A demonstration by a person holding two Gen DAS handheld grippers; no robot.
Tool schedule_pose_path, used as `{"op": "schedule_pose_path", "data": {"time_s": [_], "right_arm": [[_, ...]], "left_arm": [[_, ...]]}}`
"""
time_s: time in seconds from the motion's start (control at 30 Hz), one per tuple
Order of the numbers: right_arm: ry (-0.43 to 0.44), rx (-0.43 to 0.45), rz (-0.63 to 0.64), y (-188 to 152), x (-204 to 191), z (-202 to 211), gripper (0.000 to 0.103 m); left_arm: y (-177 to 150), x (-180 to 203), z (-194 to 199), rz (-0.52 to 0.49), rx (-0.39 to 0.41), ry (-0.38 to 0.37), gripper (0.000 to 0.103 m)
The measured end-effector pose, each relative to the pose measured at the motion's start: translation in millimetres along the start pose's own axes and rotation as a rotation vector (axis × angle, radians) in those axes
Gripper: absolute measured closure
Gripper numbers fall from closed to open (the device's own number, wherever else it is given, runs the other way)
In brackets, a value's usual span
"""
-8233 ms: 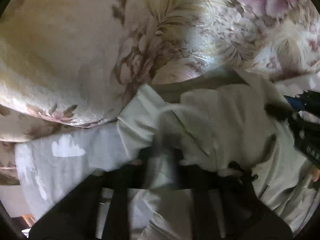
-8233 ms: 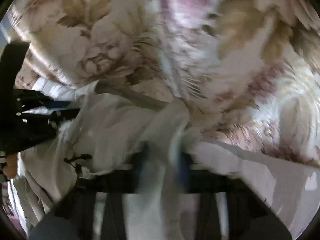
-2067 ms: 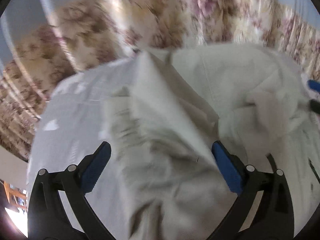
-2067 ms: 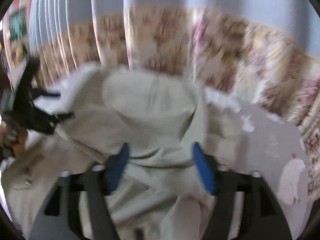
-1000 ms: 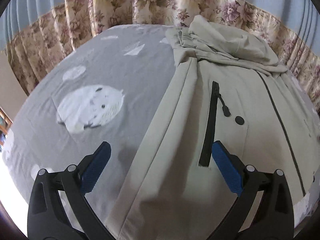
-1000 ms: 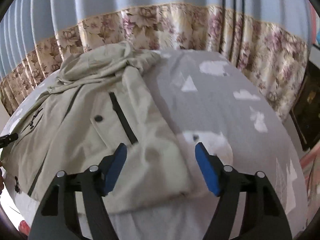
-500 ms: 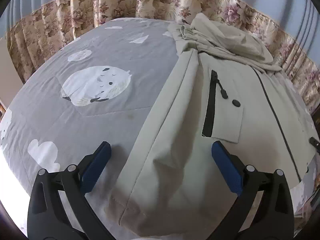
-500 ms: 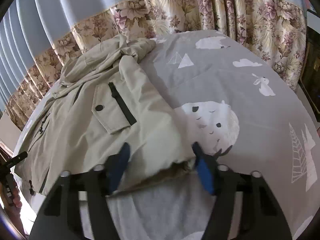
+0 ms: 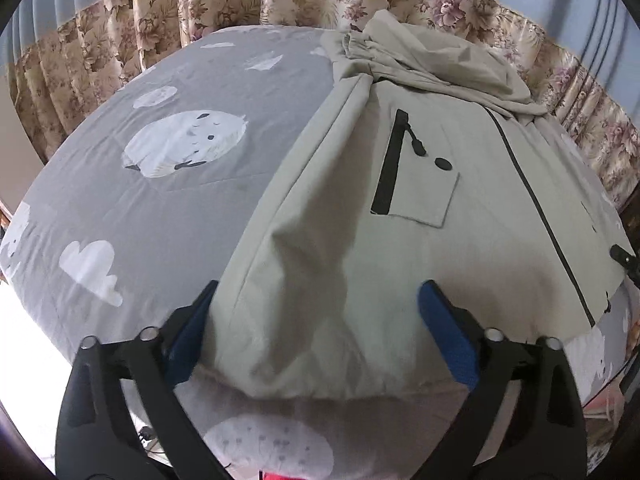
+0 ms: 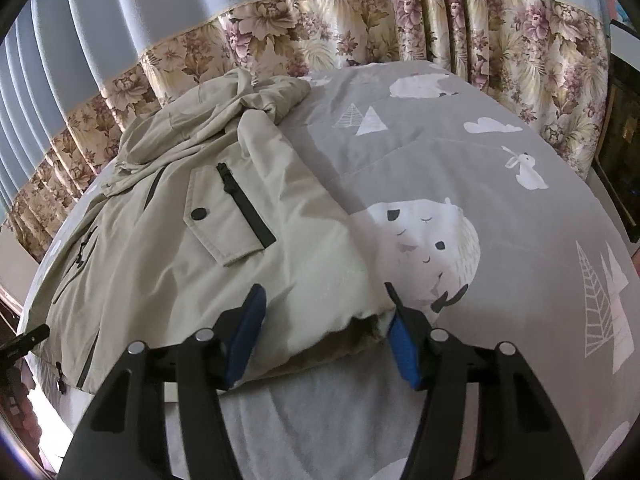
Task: Fold large clothes
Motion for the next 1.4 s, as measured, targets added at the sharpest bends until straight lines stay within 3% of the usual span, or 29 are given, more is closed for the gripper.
{"op": "schedule_pose_path", "data": {"time_s": [0.07, 0.1, 0.13, 0.17, 0.2, 0.23, 0.4, 0.57, 0.63, 0.87, 1.0, 1.13, 1.27, 1.4], "right_arm": [[-0.019, -0.009, 0.021, 0.8, -2.4, -2.5, 0.044], [-0.026, -0.010, 0.024, 1.0, -3.9, -2.8, 0.051], [-0.033, -0.011, 0.027, 1.3, -5.2, -4.0, 0.058], [-0.043, -0.009, 0.028, 0.9, -6.6, -3.6, 0.066], [-0.053, -0.005, 0.036, 0.8, -8.4, -3.5, 0.075], [-0.022, -0.003, 0.044, 0.3, -12.6, -3.5, 0.093], [-0.013, 0.024, 0.075, 6.8, -21.2, 4.3, 0.098], [0.146, 0.197, 0.019, 40.5, -38.2, 60.2, 0.098], [0.212, 0.286, 0.026, 56.4, -52.4, 93.8, 0.098], [0.333, 0.401, 0.044, 72.6, -82.0, 164.6, 0.099], [0.292, 0.459, 0.101, 95.0, -95.8, 183.2, 0.099], [0.172, 0.501, 0.188, 133.9, -112.6, 168.8, 0.099], [0.001, 0.530, 0.281, 195.1, -127.7, 130.8, 0.099], [-0.140, 0.471, 0.281, 249.2, -120.6, 70.6, 0.099]], "left_arm": [[0.7, 1.9, -1.7, -0.024, 0.010, 0.036, 0.020], [1.5, 4.4, -2.7, -0.054, 0.015, 0.072, 0.038], [2.3, 13.2, -1.0, -0.087, 0.022, 0.051, 0.067], [3.2, 21.5, 0.5, -0.107, 0.016, 0.029, 0.082], [4.8, 26.4, 0.8, -0.130, 0.012, 0.035, 0.092], [6.3, 32.6, 0.0, -0.170, 0.006, 0.052, 0.095], [21.8, 20.0, 14.0, -0.122, -0.012, -0.061, 0.097], [58.6, 9.7, 62.3, -0.071, 0.113, -0.213, 0.098], [74.3, 9.1, 80.7, -0.050, 0.173, -0.236, 0.098], [98.4, -13.6, 142.9, 0.043, 0.294, -0.307, 0.099], [120.8, -34.4, 162.5, 0.076, 0.349, -0.274, 0.098], [159.1, -20.3, 158.1, 0.001, 0.371, -0.199, 0.098], [224.9, 12.3, 140.8, -0.138, 0.419, -0.088, 0.098], [293.7, 37.9, 93.6, -0.216, 0.396, -0.018, 0.097]]}}
Point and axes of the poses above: each gripper's, at about its wrist camera, not at the fingertips, and z roughly against the way its jaws point, x to its right, y to its top, the point moved 7 cm from there along -z, roughly the way its jaws point, and after that the axes turned 1 degree about -x, right-handed, at the moved point
